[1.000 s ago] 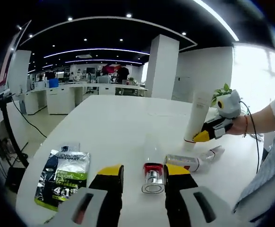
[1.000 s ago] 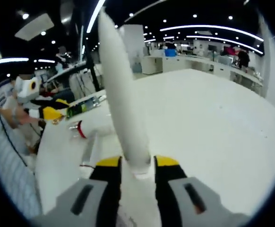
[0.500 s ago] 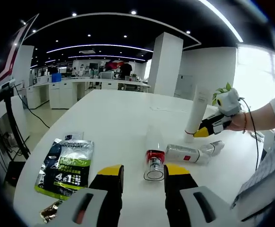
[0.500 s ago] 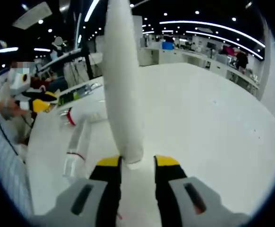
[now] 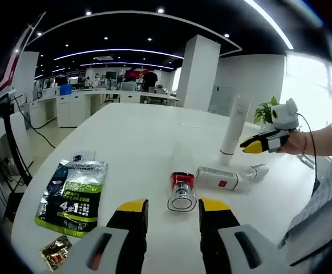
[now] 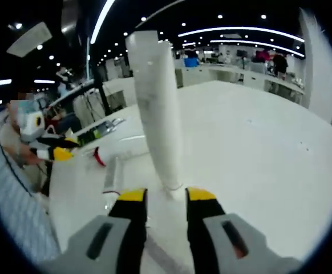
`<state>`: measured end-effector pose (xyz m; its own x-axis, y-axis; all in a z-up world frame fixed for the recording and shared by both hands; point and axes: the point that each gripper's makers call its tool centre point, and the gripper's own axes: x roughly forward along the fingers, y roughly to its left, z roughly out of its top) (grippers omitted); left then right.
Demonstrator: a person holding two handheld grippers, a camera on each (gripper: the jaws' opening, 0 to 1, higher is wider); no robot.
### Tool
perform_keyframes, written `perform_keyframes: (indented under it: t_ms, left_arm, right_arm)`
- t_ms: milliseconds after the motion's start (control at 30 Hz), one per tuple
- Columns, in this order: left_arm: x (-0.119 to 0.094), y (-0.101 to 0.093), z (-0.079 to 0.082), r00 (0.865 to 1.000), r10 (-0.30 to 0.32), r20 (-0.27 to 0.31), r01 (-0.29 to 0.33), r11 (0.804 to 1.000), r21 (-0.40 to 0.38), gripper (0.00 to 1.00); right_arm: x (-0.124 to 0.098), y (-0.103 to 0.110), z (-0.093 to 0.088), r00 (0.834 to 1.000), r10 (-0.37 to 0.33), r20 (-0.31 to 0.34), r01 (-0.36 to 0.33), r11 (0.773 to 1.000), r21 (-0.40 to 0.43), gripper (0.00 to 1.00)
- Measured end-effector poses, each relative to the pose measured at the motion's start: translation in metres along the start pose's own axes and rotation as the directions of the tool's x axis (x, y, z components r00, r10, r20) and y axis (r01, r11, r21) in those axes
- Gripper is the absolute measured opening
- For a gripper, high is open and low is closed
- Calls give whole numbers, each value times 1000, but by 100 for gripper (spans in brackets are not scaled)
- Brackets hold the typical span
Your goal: Arrange the skincare products in the storage area until every visible bottle or jar stands upright without overlapping.
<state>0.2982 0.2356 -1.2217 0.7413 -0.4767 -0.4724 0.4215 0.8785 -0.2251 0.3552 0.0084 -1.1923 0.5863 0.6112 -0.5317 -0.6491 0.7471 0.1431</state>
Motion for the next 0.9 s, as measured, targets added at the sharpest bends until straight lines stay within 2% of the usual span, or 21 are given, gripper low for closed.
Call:
perform_keyframes:
  t_ms: [200, 267, 500, 700, 900]
  left_arm:
    - [7, -6, -2, 1000, -23, -19, 23, 1000, 0, 36]
    - [8, -7, -2, 999, -22, -40, 23, 1000, 19, 36]
    - [2, -11, 3, 998, -19, -59, 21, 999, 35, 36]
    - [-9, -9, 2, 999, -5, -31, 5, 1000, 2, 36]
    - [-10, -6, -1, 1000, 6, -30, -7, 1000, -6, 37]
  right_arm:
    - [-3, 20, 3, 998, 46, 36, -47, 999, 21, 26]
    - [0, 30, 4, 995, 88, 39, -90, 995, 41, 26]
    - [8, 53, 8, 986, 153, 72, -156, 986, 49, 26]
    - [14, 64, 7, 983, 181, 44, -182, 983, 29, 29]
    - [20, 75, 11, 978, 206, 21, -206, 978, 1, 31]
